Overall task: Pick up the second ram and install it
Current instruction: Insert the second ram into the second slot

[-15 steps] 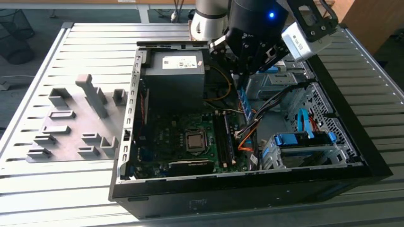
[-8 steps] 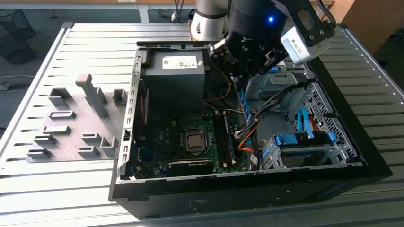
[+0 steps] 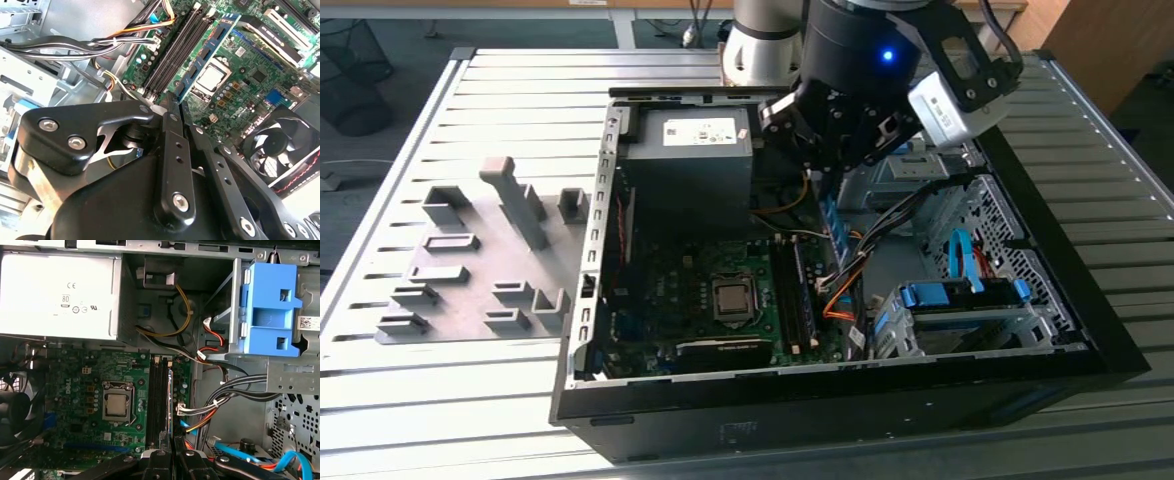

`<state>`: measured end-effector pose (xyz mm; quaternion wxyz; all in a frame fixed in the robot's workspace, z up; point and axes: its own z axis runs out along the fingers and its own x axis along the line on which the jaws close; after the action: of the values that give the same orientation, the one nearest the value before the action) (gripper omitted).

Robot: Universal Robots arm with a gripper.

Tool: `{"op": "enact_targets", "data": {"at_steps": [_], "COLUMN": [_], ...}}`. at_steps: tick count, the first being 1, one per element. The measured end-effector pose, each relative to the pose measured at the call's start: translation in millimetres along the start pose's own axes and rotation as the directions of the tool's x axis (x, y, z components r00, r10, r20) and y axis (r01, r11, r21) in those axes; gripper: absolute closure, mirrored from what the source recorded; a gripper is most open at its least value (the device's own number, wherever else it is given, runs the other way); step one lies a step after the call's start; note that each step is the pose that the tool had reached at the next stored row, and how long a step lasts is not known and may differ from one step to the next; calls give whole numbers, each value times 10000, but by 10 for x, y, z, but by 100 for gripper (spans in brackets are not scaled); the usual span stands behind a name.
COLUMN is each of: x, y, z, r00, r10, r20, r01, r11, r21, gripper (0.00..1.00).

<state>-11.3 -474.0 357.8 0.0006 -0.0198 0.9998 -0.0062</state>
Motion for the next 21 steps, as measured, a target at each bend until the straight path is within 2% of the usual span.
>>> {"op": "enact_targets", "data": {"at_steps": [8, 12, 14, 21], "x": [0, 0, 0, 0], "y": [0, 0, 1, 1], "z": [87, 98, 173, 176], "r00": [10000, 10000, 10000, 10000], "r10": [0, 0, 0, 0], "r20": [0, -1, -1, -1], "r01": [0, 0, 0, 0], "r11": [10000, 10000, 10000, 10000], "r21": [0, 3, 0, 0], "gripper": [86, 86, 86, 86]}}
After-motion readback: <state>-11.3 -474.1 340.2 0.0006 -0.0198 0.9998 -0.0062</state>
